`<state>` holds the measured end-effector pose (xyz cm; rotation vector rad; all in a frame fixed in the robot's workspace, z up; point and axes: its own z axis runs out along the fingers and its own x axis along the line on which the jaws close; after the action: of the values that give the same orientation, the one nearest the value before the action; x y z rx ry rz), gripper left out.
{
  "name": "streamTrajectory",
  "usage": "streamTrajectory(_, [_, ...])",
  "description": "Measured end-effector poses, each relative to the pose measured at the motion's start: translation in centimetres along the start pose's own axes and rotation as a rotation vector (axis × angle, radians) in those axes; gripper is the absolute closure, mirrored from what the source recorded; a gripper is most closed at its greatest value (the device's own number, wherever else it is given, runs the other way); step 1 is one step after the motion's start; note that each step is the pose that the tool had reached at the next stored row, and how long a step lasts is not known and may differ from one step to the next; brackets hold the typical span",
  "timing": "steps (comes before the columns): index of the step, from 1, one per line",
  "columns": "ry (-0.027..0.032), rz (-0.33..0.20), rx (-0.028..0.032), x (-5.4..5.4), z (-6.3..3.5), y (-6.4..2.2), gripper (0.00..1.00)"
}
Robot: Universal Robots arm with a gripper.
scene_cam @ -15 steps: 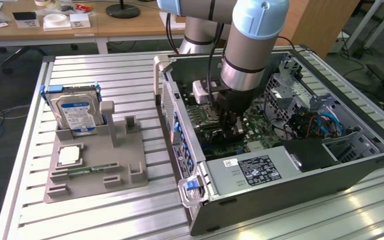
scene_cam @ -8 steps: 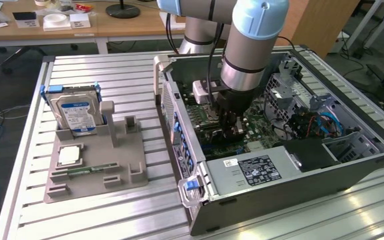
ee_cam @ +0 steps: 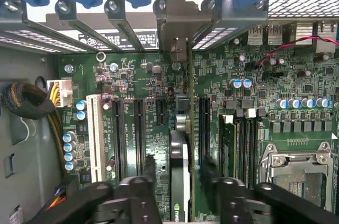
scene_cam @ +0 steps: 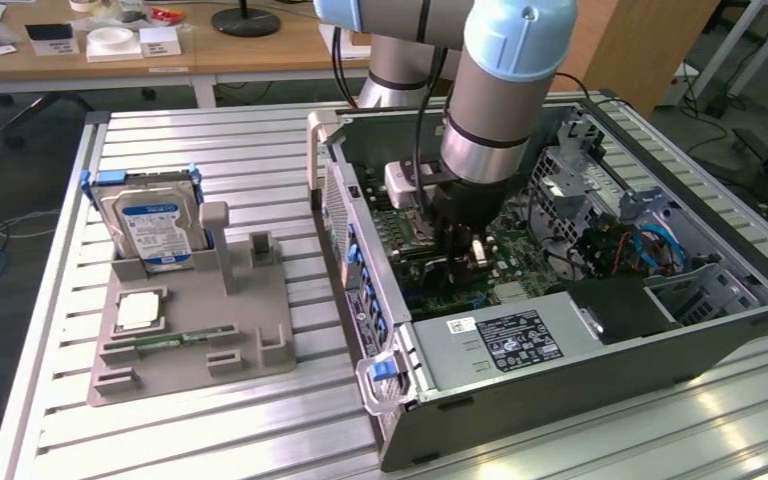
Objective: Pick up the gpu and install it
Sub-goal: 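Insert the gpu into the slot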
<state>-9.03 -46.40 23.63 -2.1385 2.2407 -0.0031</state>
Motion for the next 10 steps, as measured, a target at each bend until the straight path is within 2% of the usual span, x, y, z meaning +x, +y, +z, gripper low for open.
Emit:
streamTrajectory(1, [-0.0001, 0.0, 0.0, 0.0, 0.0, 0.0, 0.55])
streamTrajectory(3, [0.0, 0.0, 0.0, 0.0, 0.0, 0.0, 0.43])
streamTrajectory(6, [0.0001, 0.0, 0.0, 0.0, 0.0, 0.0, 0.37])
streamTrajectory(7, [0.0, 0.0, 0.0, 0.0, 0.0, 0.0, 0.31])
streamTrajectory(10, [0.0001, 0.0, 0.0, -0.01, -0.45, -0.02, 0.31])
